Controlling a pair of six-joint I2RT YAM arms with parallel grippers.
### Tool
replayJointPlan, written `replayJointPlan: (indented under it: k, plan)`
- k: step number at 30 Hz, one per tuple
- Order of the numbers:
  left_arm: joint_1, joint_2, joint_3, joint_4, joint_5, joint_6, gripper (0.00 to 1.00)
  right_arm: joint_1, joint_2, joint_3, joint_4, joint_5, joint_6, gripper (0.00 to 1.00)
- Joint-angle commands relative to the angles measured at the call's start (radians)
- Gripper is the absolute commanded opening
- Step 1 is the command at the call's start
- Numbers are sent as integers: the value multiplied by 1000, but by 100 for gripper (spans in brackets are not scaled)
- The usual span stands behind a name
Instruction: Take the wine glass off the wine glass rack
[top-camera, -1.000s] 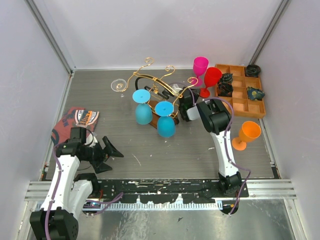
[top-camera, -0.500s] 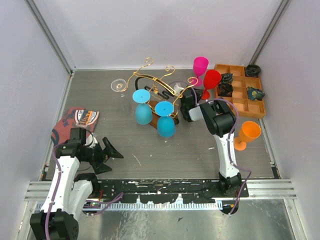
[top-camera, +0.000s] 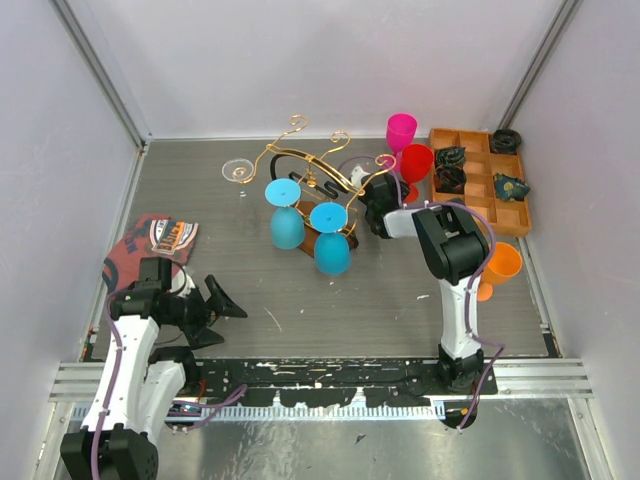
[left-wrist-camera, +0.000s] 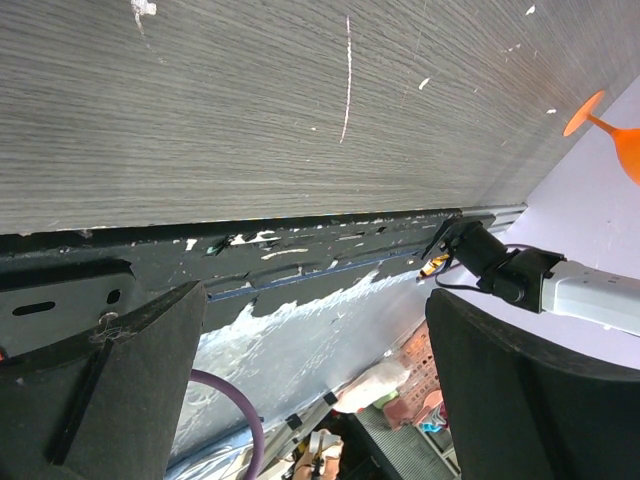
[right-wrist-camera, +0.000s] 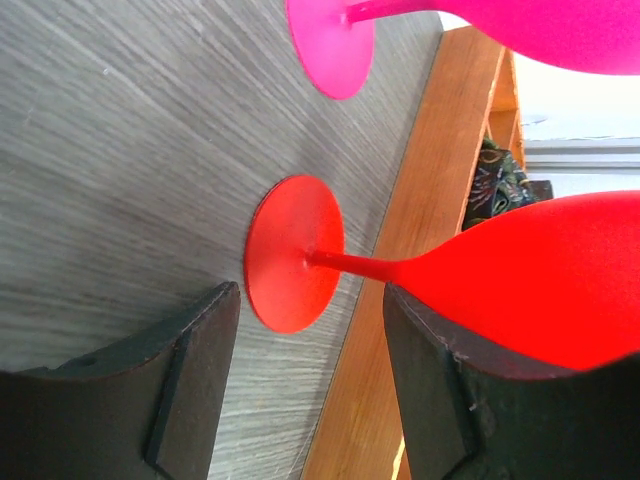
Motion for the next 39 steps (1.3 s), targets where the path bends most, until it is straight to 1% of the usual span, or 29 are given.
replayJointPlan:
  k: [1,6,12,18,20,24,28,32,35,39]
  plan:
    - [1,-21,11,-27,32,11,98,9,-35,-50,-196,-114,112,66]
    - [0,-25,9,-32,34,15,98,8,-66,-36,-291,-136,141,66]
    - [0,-17,10,-25,34,15,98,10,-123,1,-451,-198,170,67]
    - [1,-14,8,-25,41,17,98,9,-161,91,-716,-296,256,66]
    - [0,-13,12,-25,43,17,98,7,-178,100,-773,-329,289,66]
    - [0,-11,18,-29,43,20,98,8,-197,125,-901,-347,350,67]
    - [1,-10,20,-31,46,21,98,9,-220,135,-990,-370,410,67]
    - [0,-11,26,-45,47,28,98,8,-251,137,-1065,-442,449,68]
    - [0,-13,28,-49,47,29,98,8,-252,148,-1126,-451,474,69]
    - [1,-10,29,-52,47,31,98,7,-250,176,-1212,-499,520,69]
